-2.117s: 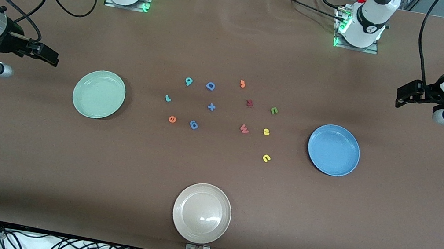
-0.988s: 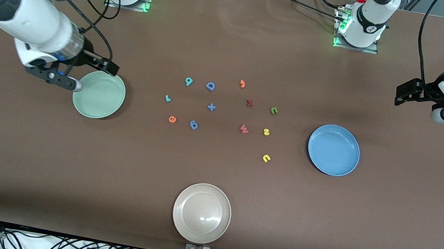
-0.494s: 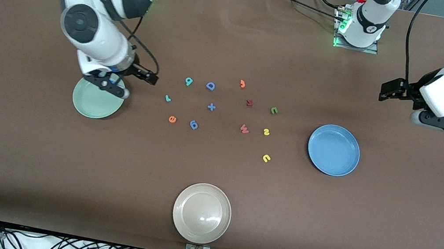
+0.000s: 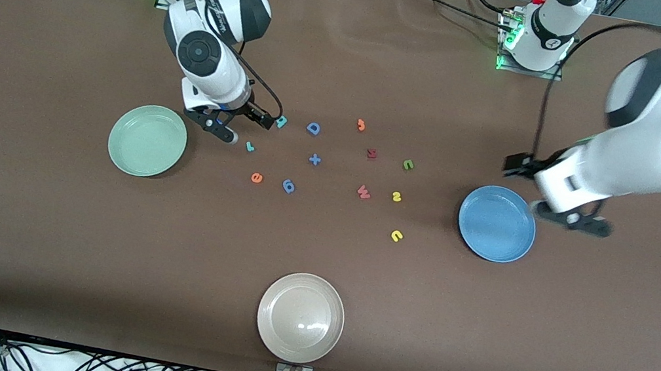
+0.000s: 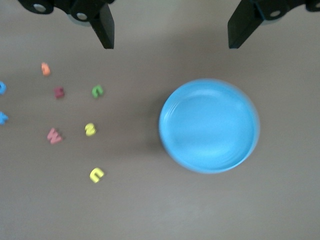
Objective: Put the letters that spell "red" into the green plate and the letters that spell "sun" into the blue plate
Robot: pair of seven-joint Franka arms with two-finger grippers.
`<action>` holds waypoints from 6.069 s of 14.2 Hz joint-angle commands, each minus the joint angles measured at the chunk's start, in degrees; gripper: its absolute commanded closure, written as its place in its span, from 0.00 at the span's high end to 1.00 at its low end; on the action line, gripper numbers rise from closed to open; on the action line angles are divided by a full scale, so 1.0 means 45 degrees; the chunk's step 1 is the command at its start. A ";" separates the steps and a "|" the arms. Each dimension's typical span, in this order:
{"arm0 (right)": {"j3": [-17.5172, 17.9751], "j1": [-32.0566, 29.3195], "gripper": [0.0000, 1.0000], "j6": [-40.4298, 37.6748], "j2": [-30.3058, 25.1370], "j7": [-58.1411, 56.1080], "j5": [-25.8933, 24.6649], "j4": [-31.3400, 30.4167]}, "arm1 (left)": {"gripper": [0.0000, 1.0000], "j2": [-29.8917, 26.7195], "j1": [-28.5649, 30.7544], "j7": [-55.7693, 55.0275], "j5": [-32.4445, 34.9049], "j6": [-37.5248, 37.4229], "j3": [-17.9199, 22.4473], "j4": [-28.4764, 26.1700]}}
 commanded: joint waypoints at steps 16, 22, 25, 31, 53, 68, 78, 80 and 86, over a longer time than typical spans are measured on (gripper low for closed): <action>0.0731 0.0334 0.84 0.2318 0.2605 0.1890 0.0439 0.0120 | 1.00 0.5646 -0.2436 0.0115 -0.0187 0.8930 0.0056 0.0235; 0.0731 0.0334 0.68 0.2338 0.2761 0.1890 0.0419 0.0120 | 0.77 0.5980 -0.2651 0.0096 -0.0187 0.9537 0.0076 0.0060; 0.0731 0.0334 0.46 0.2338 0.2800 0.1870 0.0400 0.0178 | 0.55 0.6193 -0.2827 0.0077 -0.0187 0.9537 0.0095 -0.0019; 0.0731 0.0334 0.02 0.2338 0.2800 0.1812 0.0380 0.0198 | 0.41 0.6273 -0.2945 0.0018 -0.0011 0.9537 0.0134 -0.0018; 0.0711 0.0334 0.45 0.2182 0.2975 0.1831 0.0224 0.0100 | 0.16 0.3581 -0.2321 0.0037 0.0494 0.4915 0.0934 0.0119; -0.1140 0.0197 0.00 -0.2694 0.0342 -0.0231 0.0244 0.1154 | 1.00 0.3129 -0.0560 0.0742 0.1864 0.4597 0.0799 -0.2207; -0.6161 0.0178 0.00 -0.3641 -0.0032 -0.9024 0.0380 0.0551 | 1.00 0.4396 -0.2298 -0.4529 0.1903 0.4985 -0.0998 -0.0450; -0.6650 0.0158 0.00 -0.2726 0.0318 -1.0097 0.0361 0.0180 | 1.00 0.4670 -0.2728 -0.5719 0.1923 0.5686 -0.0979 -0.0448; -0.6945 0.0158 0.00 0.0424 0.0789 -1.1527 0.0322 -0.1228 | 0.99 0.5238 -0.3003 -0.7228 0.2000 0.7233 -0.0940 -0.0643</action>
